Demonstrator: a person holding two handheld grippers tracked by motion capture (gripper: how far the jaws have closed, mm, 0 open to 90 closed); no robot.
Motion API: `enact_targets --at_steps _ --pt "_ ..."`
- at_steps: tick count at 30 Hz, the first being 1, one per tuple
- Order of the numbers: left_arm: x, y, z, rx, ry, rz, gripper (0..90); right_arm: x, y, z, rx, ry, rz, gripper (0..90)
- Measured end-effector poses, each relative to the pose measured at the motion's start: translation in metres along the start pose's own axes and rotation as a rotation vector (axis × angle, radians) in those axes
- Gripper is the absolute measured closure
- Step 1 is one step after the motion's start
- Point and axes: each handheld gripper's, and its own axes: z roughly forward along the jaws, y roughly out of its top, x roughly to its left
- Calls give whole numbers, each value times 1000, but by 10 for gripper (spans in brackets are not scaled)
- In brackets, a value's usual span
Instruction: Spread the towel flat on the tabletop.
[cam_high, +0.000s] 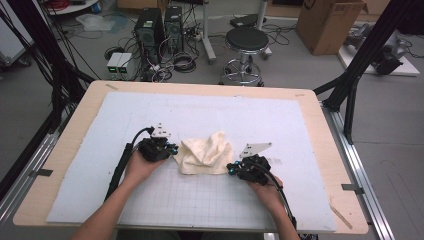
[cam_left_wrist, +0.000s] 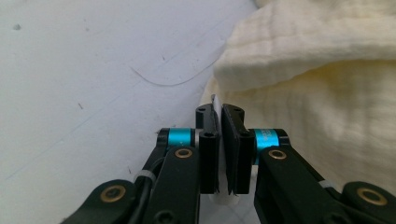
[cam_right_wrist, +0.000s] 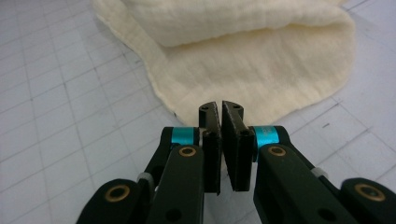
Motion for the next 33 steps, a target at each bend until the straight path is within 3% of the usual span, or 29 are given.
enact_targets --at_steps 10,14,24,29,33 --pt "-11 -23 -40 -45 -1 0 849 18 1 -16 -15 5 -53 866" --pt "-21 -36 -56 -69 -13 1 851 35 -2 -29 -7 4 -115 867" --pt "-38 -71 -86 -110 -29 -40 851 52 -14 -53 -57 22 -104 867" --pt "-47 -77 -99 -126 -31 -26 851 57 -19 -63 -75 33 -101 866" --pt "-59 -84 -104 -113 -36 -1 851 67 -26 -69 -57 31 -133 866"
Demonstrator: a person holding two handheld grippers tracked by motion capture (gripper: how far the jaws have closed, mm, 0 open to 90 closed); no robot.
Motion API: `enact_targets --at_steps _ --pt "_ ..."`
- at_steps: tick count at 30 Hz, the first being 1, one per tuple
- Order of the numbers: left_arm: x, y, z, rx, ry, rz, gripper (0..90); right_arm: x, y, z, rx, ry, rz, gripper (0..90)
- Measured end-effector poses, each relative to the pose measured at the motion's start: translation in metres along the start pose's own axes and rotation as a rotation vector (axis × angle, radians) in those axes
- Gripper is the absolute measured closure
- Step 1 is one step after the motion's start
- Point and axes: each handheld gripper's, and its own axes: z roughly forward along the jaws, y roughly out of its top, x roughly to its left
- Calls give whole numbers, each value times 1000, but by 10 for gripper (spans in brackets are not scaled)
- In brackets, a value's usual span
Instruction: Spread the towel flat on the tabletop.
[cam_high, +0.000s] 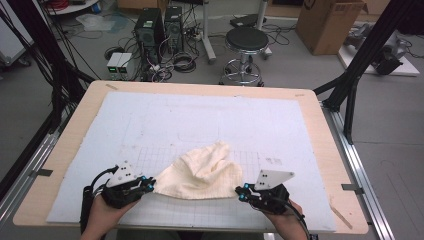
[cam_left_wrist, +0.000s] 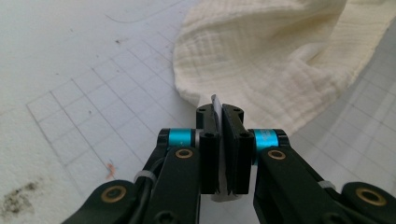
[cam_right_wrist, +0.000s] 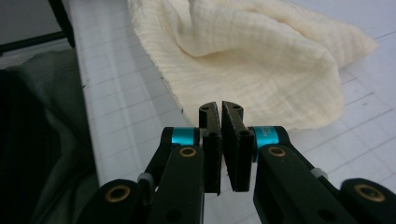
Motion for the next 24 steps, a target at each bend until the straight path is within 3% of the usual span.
enact_targets --at_steps 2,10,14,19,24 --pt "-6 -4 -2 8 -8 7 851 10 -5 -4 17 4 -17 866" --pt "-24 -16 -5 44 -41 38 841 22 -16 -5 56 40 -15 862" --pt "-22 -15 -7 30 -82 31 658 21 -15 -3 39 62 -5 756" --pt "-10 3 -3 4 -99 19 582 12 -4 -3 -1 30 -2 668" --pt "0 31 18 -16 -112 39 546 -9 6 3 -16 -11 21 641"
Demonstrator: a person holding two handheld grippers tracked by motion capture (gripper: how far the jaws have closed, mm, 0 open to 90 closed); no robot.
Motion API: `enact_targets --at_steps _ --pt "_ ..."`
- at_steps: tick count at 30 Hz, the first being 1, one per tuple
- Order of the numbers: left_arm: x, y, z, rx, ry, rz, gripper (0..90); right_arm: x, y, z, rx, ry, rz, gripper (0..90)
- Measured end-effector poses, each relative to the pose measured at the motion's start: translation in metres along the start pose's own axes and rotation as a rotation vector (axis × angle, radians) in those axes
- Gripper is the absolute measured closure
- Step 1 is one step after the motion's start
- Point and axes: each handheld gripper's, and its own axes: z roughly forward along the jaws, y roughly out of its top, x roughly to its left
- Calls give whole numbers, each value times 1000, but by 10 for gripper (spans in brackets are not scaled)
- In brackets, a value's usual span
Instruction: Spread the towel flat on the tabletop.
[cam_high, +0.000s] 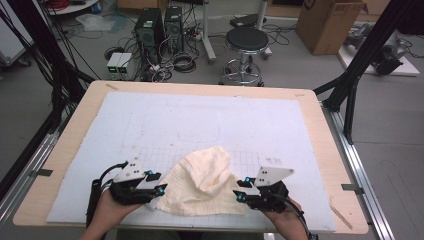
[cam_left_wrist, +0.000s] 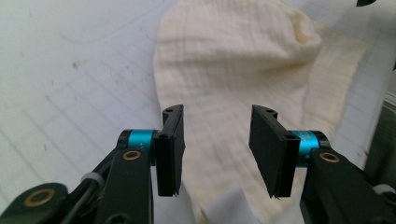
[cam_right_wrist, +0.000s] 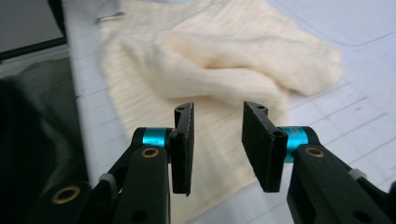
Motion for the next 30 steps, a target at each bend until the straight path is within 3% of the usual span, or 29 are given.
enact_targets --at_steps 2,7,14,16,19,22,26,30 --pt "4 9 11 -7 -7 5 531 -9 2 5 -2 -11 19 634" --pt "10 29 36 -5 20 55 526 -29 5 16 1 -22 41 615" --pt "25 45 66 -6 -31 13 530 -45 6 26 -5 -15 70 577" --pt "29 47 74 17 -36 8 520 -48 6 29 0 -6 79 576" --pt "37 47 85 43 -41 -30 468 -53 4 36 38 -5 83 578" --pt "41 47 91 69 -36 -40 464 -56 3 41 54 26 94 586" --pt "46 46 97 100 -60 -75 538 -56 2 47 67 72 100 637" --pt "48 43 98 115 -61 -70 683 -54 2 48 84 76 94 741"
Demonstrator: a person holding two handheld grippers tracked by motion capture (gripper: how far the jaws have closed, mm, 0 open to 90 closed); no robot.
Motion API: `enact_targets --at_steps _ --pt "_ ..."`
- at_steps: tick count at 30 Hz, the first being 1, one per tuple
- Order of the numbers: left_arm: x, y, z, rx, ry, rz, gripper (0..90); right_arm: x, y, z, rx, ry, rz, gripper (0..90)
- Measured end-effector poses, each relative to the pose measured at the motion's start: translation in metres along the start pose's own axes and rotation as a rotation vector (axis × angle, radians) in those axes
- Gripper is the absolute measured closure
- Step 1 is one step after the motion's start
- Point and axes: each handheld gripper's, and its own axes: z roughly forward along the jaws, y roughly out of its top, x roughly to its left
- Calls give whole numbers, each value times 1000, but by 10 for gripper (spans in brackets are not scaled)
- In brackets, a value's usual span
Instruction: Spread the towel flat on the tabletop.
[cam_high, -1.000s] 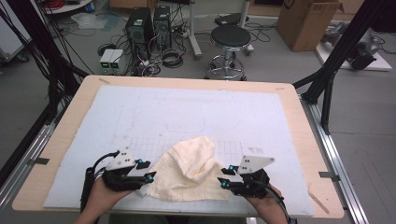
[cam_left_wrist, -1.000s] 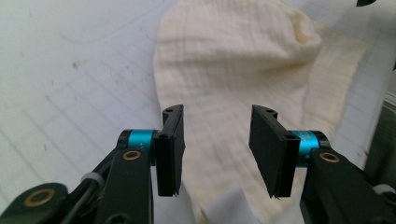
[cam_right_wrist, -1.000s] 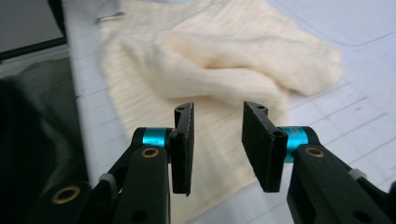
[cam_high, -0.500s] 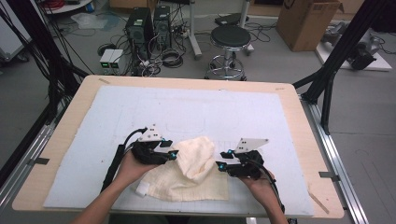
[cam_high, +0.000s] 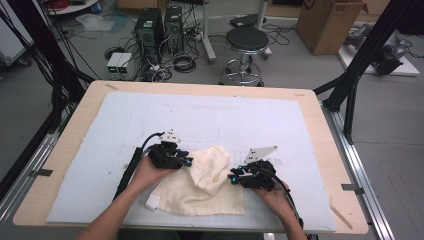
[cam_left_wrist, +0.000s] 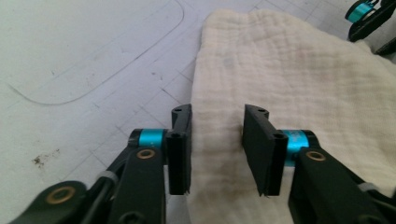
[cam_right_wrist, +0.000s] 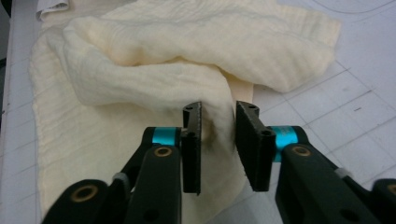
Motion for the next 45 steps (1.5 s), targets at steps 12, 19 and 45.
enact_targets --at_steps 12,19,45 --pt "-5 1 -14 -16 33 22 856 4 0 -8 1 -22 -20 859" --pt "-2 -21 -41 -53 115 -7 862 11 -7 -24 -1 -72 -30 864" --pt "-24 -80 -102 -72 43 2 735 65 -8 -47 -55 -11 -93 615"
